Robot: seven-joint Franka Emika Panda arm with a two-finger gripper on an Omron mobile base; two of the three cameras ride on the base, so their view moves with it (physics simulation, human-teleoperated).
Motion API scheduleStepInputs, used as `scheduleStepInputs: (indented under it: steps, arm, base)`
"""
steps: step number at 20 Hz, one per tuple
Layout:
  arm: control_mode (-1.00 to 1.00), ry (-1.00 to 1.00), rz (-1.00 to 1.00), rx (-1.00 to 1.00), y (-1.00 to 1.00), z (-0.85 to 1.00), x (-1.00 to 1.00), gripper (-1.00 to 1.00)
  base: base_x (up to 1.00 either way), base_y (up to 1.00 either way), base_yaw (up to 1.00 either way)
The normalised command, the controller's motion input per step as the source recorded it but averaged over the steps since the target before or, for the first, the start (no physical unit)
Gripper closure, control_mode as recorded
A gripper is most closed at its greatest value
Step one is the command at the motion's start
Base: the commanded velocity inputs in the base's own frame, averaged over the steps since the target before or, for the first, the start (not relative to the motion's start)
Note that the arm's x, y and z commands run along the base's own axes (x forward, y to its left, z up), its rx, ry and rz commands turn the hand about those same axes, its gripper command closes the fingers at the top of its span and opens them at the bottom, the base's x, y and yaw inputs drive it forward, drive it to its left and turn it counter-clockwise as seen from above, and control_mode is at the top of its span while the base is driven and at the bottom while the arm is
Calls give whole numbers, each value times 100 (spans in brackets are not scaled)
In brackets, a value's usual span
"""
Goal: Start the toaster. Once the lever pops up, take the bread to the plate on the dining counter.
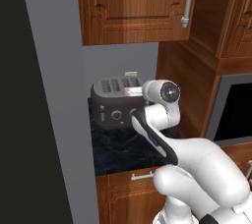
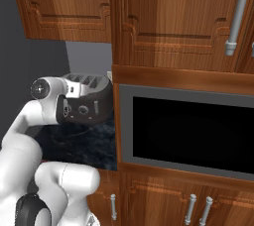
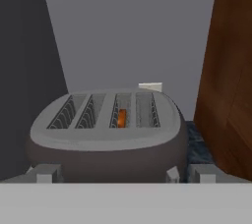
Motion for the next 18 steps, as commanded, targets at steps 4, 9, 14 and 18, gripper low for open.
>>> scheduleStepInputs:
  steps: [4,9,14,18]
  arm:
    - [-100,0,0,1,3,0,37,-100]
    - [-100,0,0,0,1,0,22,-100]
    - [-100,4,0,0,9,0,16,-100]
    - [-100,4,0,0,14,0,22,-100]
  base:
    - [0,0,0]
    - [0,0,0]
    - [0,0,0]
    - [0,0,0]
